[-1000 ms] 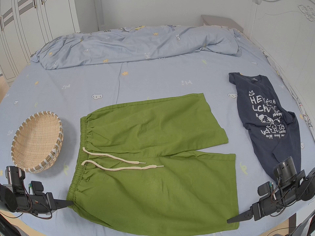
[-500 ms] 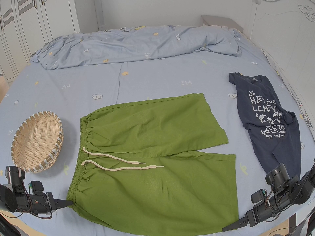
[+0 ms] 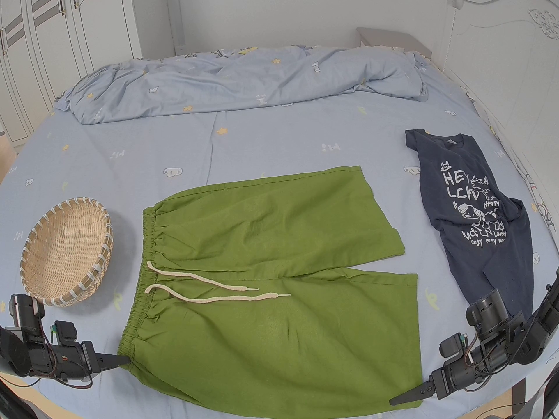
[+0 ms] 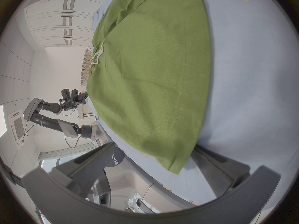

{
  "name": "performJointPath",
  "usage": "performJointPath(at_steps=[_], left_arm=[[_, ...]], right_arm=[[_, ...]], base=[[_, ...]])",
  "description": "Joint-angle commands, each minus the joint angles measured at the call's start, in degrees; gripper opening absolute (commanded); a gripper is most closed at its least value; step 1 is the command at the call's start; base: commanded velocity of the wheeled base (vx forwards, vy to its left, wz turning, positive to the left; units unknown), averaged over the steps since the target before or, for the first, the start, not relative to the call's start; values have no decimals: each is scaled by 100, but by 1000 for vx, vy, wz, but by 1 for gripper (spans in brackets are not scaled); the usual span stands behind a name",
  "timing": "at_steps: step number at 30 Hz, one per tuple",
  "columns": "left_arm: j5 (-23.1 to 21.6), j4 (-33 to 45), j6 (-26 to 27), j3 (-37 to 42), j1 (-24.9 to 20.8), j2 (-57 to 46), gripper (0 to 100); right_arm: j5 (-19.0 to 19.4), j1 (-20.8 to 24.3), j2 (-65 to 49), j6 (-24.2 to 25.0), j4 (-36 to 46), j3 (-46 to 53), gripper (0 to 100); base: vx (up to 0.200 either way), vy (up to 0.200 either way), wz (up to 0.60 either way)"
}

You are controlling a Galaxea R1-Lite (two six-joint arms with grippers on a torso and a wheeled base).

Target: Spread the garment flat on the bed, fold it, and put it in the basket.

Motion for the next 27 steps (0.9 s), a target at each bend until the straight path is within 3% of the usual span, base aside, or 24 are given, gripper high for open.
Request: performJointPath(at_steps=[1,9,12,19,24,27], left_arm=[[-1,-1,-4,-9,3,8,0],[-1,-1,-4,-26,109,-1,0],[-1,-1,-4,-44,117,-9,0],[-36,16,-4,-9,47,-256,0],[-36,95,-12,-79,-50,-748,0],[17,649,-118,-545,-76,-1161,0]], right_arm=[[-24,-59,92,-16,-23,82,0],[-24,-261,65,-112,-32,372,0],[-32,-472,-58,-367,-32,645,0],[-85,-411,-102,-473,-32,610,0],[-147,-437,-603,-227,65,223,0],[-612,-367,-1112,292,557,-515,0]], base=[[0,0,0],[0,0,0],[0,0,0],[0,0,0],[0,0,0],[0,0,0]])
